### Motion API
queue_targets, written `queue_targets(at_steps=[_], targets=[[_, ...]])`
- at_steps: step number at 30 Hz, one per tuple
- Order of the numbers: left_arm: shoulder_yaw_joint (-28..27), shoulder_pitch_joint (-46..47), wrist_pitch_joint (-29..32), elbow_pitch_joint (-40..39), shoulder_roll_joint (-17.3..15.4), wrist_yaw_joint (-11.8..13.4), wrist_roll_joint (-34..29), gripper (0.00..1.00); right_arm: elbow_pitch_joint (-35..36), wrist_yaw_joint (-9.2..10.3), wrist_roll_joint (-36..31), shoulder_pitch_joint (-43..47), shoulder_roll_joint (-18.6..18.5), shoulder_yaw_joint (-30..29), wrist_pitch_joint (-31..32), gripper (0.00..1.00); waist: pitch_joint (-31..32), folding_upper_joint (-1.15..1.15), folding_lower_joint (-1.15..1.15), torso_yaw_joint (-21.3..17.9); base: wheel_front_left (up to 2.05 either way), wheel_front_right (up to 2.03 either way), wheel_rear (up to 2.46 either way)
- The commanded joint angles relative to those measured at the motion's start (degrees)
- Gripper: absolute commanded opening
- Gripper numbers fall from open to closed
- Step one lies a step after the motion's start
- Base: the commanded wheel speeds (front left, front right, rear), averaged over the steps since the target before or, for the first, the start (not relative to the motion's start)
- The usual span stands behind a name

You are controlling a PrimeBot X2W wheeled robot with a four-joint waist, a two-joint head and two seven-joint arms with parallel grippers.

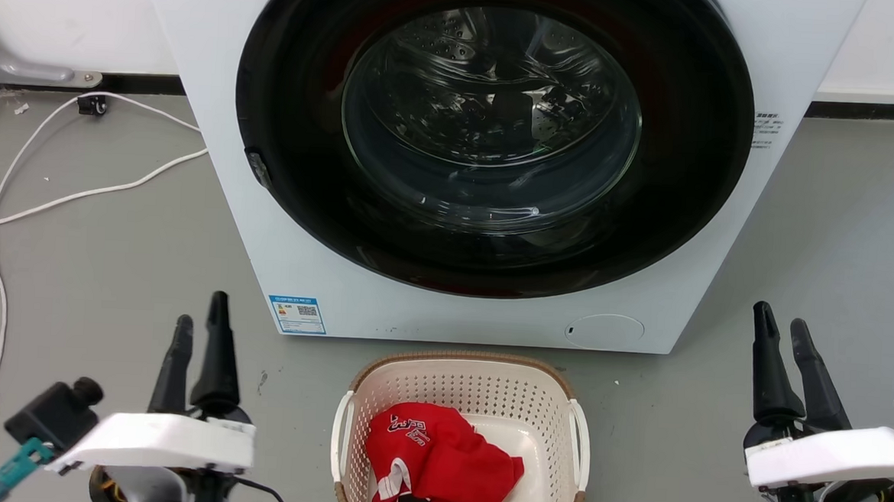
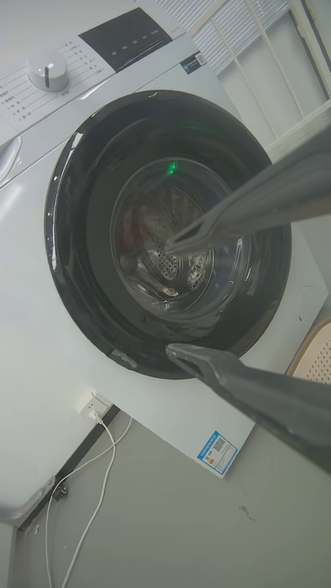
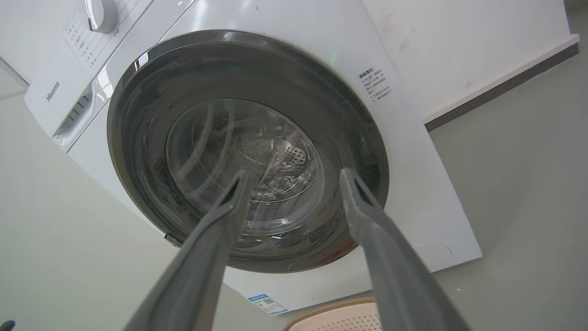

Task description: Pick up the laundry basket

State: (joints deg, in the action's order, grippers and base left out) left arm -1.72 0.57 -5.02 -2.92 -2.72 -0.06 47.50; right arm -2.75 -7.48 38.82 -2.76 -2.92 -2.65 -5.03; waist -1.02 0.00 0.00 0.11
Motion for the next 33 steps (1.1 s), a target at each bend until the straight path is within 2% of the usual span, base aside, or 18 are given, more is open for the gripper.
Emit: queue_targets(at_steps=[1,5,11,23,33], targets=[[0.7,0.2,-0.5,-1.3,-0.2,0.0,-2.1,1.00,1.3,-0.02,-1.8,-0.5,-0.1,0.2,-0.5,1.00,0.0,0.00,0.00,0.0,0.00,0.00,0.00],[2.9,0.0,-1.2,-2.3,-0.2,0.1,-7.4,1.00,1.4,-0.01,-3.7,0.1,-0.1,-0.2,-1.2,1.00,0.0,0.00,0.00,-0.1,0.00,0.00,0.00],[6.3,-0.4,-2.2,-3.6,-1.4,1.9,-15.3,1.00,1.9,-0.01,-8.7,0.7,-0.1,0.5,-2.2,1.00,-0.1,0.00,0.00,-0.2,0.00,0.00,0.00],[15.7,0.2,-4.0,-2.8,-6.6,9.3,-24.3,1.00,0.2,-0.01,-17.6,1.6,-0.1,2.6,-4.1,1.00,-0.4,0.00,0.00,-0.2,0.00,0.00,0.00],[21.6,1.1,-5.5,-1.5,-9.3,13.9,-28.9,1.00,-1.1,-0.01,-24.8,1.9,0.0,3.6,-5.5,1.00,-0.5,0.00,0.00,-0.1,0.00,0.00,0.00]])
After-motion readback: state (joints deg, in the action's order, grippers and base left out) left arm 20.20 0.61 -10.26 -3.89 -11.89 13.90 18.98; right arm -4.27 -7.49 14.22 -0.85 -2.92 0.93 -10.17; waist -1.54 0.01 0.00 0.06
